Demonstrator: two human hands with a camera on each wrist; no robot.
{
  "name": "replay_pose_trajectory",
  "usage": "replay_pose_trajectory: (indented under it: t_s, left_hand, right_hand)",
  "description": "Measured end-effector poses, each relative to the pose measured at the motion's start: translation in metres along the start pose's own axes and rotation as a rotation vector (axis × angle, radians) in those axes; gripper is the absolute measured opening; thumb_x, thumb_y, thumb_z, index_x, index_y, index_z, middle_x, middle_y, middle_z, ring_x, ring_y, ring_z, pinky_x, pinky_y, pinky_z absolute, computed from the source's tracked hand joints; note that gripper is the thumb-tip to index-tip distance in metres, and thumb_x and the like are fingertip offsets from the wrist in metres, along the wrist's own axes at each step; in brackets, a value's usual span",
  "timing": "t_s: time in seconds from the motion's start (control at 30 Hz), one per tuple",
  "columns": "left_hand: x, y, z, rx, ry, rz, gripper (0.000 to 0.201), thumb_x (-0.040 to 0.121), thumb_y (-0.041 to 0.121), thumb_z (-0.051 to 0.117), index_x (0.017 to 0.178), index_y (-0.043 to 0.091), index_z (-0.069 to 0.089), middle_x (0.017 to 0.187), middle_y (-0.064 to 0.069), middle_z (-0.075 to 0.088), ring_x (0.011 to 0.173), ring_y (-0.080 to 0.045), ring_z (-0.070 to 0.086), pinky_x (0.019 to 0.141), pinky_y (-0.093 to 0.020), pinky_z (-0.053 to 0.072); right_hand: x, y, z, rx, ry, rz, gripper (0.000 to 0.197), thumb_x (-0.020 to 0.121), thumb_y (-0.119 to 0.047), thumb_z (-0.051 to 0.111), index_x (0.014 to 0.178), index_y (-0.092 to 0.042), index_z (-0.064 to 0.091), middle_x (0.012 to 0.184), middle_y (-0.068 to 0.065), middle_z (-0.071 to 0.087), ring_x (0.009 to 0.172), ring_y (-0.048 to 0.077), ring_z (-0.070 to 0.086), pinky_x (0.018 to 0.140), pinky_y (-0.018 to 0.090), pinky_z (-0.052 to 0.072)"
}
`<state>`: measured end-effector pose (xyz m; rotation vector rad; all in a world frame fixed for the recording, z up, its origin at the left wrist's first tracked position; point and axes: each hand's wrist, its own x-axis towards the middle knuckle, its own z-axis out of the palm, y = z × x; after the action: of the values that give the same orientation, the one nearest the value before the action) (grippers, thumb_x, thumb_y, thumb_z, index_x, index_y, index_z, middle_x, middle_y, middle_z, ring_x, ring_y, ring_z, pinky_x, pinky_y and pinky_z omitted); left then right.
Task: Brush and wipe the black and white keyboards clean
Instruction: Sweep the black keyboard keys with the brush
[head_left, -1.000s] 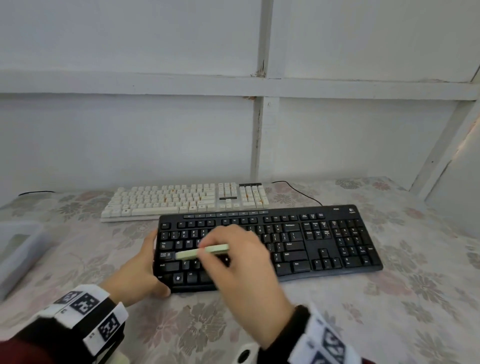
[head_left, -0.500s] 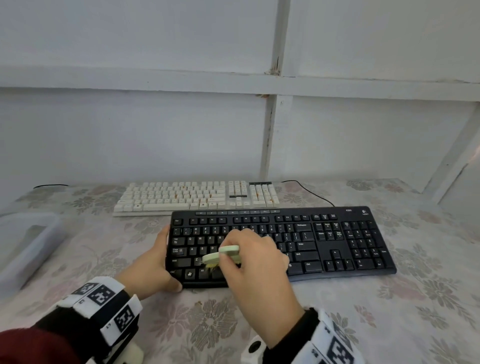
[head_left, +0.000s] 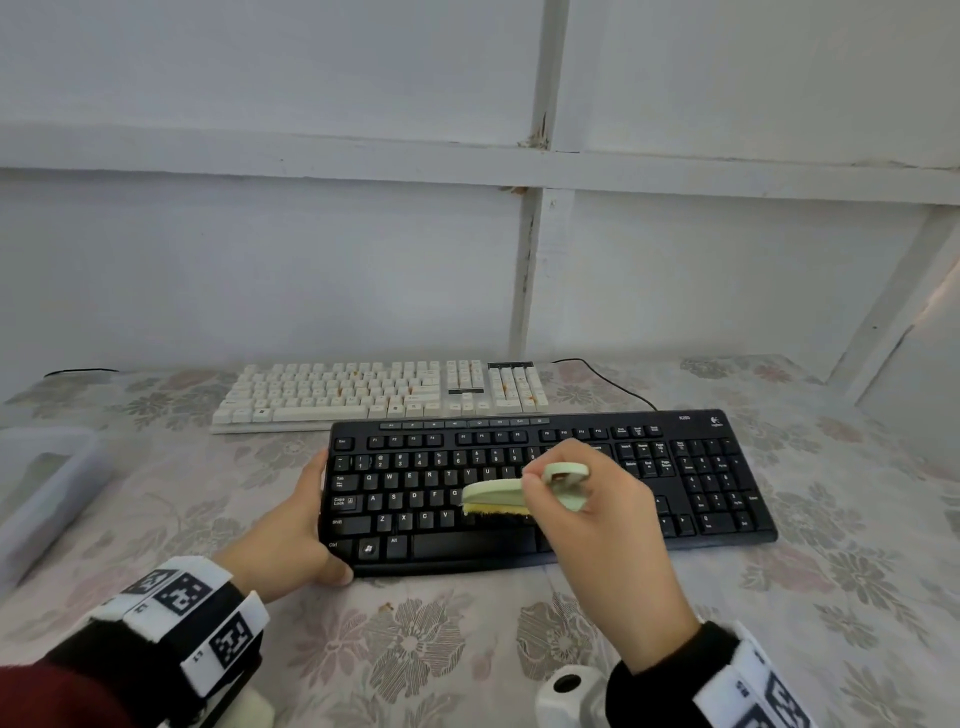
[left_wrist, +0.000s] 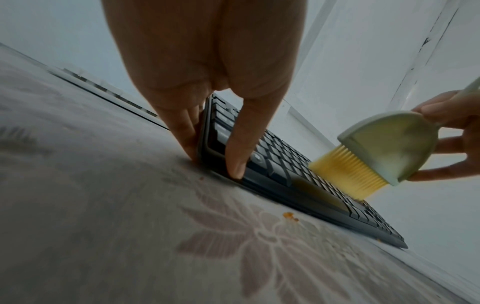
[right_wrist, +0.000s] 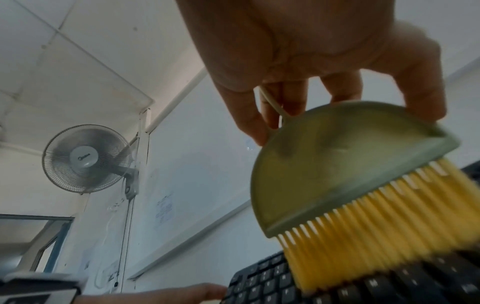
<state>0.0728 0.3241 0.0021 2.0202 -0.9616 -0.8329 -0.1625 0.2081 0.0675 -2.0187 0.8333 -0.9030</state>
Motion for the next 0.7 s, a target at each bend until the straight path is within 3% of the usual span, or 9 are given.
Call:
replay_pose_trajectory:
  t_s: [0.1, 0.27, 0.4, 0.47, 0.5, 0.6, 0.7]
  left_hand:
    - [-0.001, 0.001, 0.0, -0.002, 0.004, 0.005, 0.128, 0.054, -0.001, 0.076, 0.14, 0.051, -0.002, 0.115, 0.013, 0.054, 0.104, -0.016, 0.059, 0.093, -0.041, 0.049]
    - [-0.003, 0.003, 0.001, -0.003, 0.016, 0.007, 0.121, 0.06, -0.011, 0.074, 0.13, 0.057, 0.003, 0.111, 0.01, 0.057, 0.101, -0.016, 0.06, 0.089, -0.038, 0.05]
    - [-0.004, 0.005, 0.002, -0.003, 0.028, 0.007, 0.118, 0.062, -0.015, 0.073, 0.13, 0.054, 0.006, 0.108, 0.007, 0.057, 0.097, -0.015, 0.061, 0.081, -0.031, 0.05]
    - [-0.004, 0.006, 0.002, -0.012, 0.029, 0.002, 0.118, 0.062, -0.016, 0.072, 0.135, 0.05, 0.007, 0.107, 0.005, 0.058, 0.096, -0.016, 0.061, 0.081, -0.032, 0.051]
    - [-0.004, 0.006, 0.003, -0.01, 0.026, 0.001, 0.119, 0.062, -0.016, 0.072, 0.137, 0.049, 0.006, 0.107, 0.005, 0.058, 0.096, -0.017, 0.062, 0.081, -0.032, 0.051]
    - [-0.004, 0.005, 0.002, -0.009, 0.025, -0.014, 0.121, 0.061, -0.014, 0.073, 0.141, 0.046, 0.005, 0.106, 0.003, 0.059, 0.095, -0.018, 0.062, 0.082, -0.033, 0.051]
    - [-0.003, 0.005, 0.002, -0.015, 0.03, -0.012, 0.124, 0.058, -0.012, 0.074, 0.139, 0.049, 0.004, 0.107, 0.003, 0.059, 0.097, -0.019, 0.062, 0.085, -0.037, 0.051]
  right_hand:
    - [0.0, 0.006, -0.002, 0.026, -0.008, 0.034, 0.018, 0.087, -0.016, 0.058, 0.069, -0.022, 0.058, 0.068, -0.008, 0.057, 0.06, 0.006, 0.046, 0.059, 0.023, 0.039]
    - [0.002, 0.02, -0.027, -0.14, 0.052, 0.075, 0.014, 0.087, -0.021, 0.055, 0.072, -0.022, 0.056, 0.066, -0.002, 0.058, 0.055, 0.01, 0.043, 0.064, 0.035, 0.042]
    - [0.001, 0.019, -0.035, -0.08, 0.075, 0.054, 0.017, 0.086, -0.017, 0.058, 0.07, -0.019, 0.058, 0.071, -0.009, 0.059, 0.054, 0.008, 0.043, 0.053, 0.018, 0.035]
    - [0.001, 0.022, -0.035, -0.055, 0.061, 0.071, 0.018, 0.086, -0.015, 0.059, 0.068, -0.02, 0.059, 0.067, -0.01, 0.059, 0.055, 0.005, 0.045, 0.052, 0.015, 0.035]
    - [0.0, 0.025, -0.038, -0.072, 0.068, 0.083, 0.02, 0.086, -0.016, 0.059, 0.067, -0.022, 0.058, 0.064, -0.01, 0.058, 0.053, 0.005, 0.044, 0.052, 0.015, 0.034]
    - [0.002, 0.03, -0.054, -0.169, 0.12, 0.106, 0.02, 0.087, -0.018, 0.058, 0.068, -0.023, 0.057, 0.061, 0.0, 0.056, 0.052, 0.012, 0.041, 0.055, 0.03, 0.036]
    - [0.005, 0.027, -0.068, -0.063, 0.165, 0.077, 0.015, 0.085, -0.014, 0.059, 0.071, -0.017, 0.059, 0.068, 0.002, 0.056, 0.052, 0.009, 0.039, 0.054, 0.024, 0.034]
